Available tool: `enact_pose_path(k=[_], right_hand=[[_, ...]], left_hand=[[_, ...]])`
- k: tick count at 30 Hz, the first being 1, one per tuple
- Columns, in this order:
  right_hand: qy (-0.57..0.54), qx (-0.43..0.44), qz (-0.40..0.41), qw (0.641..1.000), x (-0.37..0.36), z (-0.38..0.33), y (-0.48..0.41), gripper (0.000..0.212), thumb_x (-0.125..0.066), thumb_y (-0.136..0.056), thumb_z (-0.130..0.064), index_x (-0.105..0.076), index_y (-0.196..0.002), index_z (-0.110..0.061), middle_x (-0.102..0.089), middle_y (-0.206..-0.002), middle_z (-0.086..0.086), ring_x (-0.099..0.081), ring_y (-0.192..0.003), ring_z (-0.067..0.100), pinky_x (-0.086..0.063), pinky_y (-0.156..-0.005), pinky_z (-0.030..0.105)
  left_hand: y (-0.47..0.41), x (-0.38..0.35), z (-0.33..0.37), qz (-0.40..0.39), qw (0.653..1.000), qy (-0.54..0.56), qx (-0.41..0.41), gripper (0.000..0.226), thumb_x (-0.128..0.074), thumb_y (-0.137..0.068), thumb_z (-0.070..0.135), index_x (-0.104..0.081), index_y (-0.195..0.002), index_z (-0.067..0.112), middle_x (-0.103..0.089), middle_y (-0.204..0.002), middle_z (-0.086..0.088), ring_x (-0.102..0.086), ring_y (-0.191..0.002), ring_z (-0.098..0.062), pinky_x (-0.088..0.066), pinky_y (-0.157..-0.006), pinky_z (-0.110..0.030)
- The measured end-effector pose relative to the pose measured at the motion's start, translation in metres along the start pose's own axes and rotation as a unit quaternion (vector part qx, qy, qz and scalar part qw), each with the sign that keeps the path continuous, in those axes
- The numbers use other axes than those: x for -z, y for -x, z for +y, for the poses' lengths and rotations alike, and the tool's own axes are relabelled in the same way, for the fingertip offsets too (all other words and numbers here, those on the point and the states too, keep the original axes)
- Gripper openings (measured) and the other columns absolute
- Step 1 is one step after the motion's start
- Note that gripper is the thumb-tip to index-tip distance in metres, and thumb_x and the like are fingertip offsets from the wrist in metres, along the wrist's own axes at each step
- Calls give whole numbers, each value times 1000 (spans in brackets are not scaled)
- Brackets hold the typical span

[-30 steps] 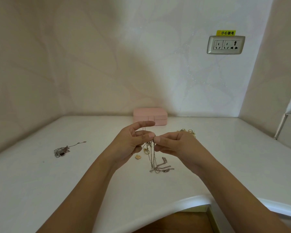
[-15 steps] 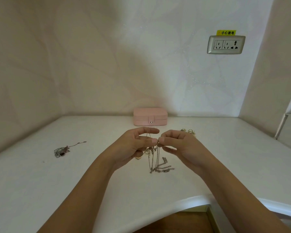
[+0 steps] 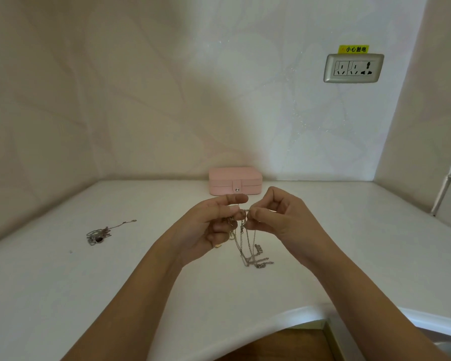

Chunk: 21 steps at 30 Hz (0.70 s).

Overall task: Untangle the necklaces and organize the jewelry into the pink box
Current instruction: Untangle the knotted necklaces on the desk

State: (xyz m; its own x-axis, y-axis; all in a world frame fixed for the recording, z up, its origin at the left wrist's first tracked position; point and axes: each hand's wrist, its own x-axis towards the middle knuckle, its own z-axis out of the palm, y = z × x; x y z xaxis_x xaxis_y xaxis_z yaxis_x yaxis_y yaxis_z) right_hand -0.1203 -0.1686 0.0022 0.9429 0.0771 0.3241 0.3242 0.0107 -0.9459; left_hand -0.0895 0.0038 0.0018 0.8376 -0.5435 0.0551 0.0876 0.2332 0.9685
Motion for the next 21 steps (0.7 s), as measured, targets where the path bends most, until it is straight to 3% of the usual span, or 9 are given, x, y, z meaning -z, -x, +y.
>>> enact_pose_path(k=[4,6,8,11,13,17,19,21], right_hand=[[41,-10,-12,999,6,-4,2,12,-57,-86,4,-60,-83,-8,-61,-75,0,-36,-46,9,-35,-48,18],[99,-10,-15,995,9,-7,5,14,-58,-88,-3,-68,-87,-12,-60,-72,-7,-36,-47,5,-30,-49,13],[155,8,-17,988,8,-8,7,13,-64,-88,-15,-75,-87,-23,-61,-72,-3,-47,-52,-1,-34,-55,9],[185,39,-23,982,6,-8,7,12,-70,-84,-24,-77,-86,-33,-66,-75,8,-53,-62,4,-40,-66,19],[176,40,-29,983,6,-8,7,12,-69,-85,-24,-77,-88,-32,-63,-65,2,-52,-59,4,-40,-61,18],[155,29,-39,987,3,-12,10,9,-69,-83,-28,-77,-86,-29,-65,-63,-10,-42,-52,9,-36,-49,21],[165,29,-25,986,2,-13,10,5,-72,-80,-29,-76,-81,-27,-56,-49,-19,-30,-48,7,-29,-50,16],[177,31,-7,984,2,-12,8,3,-77,-75,-29,-76,-77,-26,-41,-39,-17,-25,-46,8,-23,-47,15]], left_hand=[[1,4,3,25,999,25,-16,34,-56,-70,11,-60,-103,15,-43,-62,3,-28,-51,-5,-17,-37,-13],[2,5,4,27,999,17,-26,34,-56,-71,12,-61,-105,15,-45,-62,3,-29,-51,-5,-18,-37,-13],[2,5,3,15,999,6,-33,35,-57,-73,13,-61,-108,15,-50,-62,4,-30,-52,-4,-20,-37,-12],[1,4,2,5,999,2,-38,35,-60,-75,12,-62,-110,15,-61,-68,3,-21,-52,-6,-20,-37,-11],[1,4,2,4,999,5,-37,34,-65,-76,8,-64,-109,16,-64,-72,0,-15,-52,-8,-21,-36,-10],[0,3,2,17,999,-8,-38,38,-63,-74,8,-60,-111,14,-63,-66,2,-24,-38,-1,-20,-36,-11],[-1,4,2,23,999,-20,-42,39,-66,-75,8,-58,-113,14,-63,-64,3,-24,-38,-1,-20,-36,-11],[-1,5,1,27,998,-30,-45,40,-71,-76,6,-58,-113,14,-66,-68,1,-25,-40,-2,-21,-36,-12]])
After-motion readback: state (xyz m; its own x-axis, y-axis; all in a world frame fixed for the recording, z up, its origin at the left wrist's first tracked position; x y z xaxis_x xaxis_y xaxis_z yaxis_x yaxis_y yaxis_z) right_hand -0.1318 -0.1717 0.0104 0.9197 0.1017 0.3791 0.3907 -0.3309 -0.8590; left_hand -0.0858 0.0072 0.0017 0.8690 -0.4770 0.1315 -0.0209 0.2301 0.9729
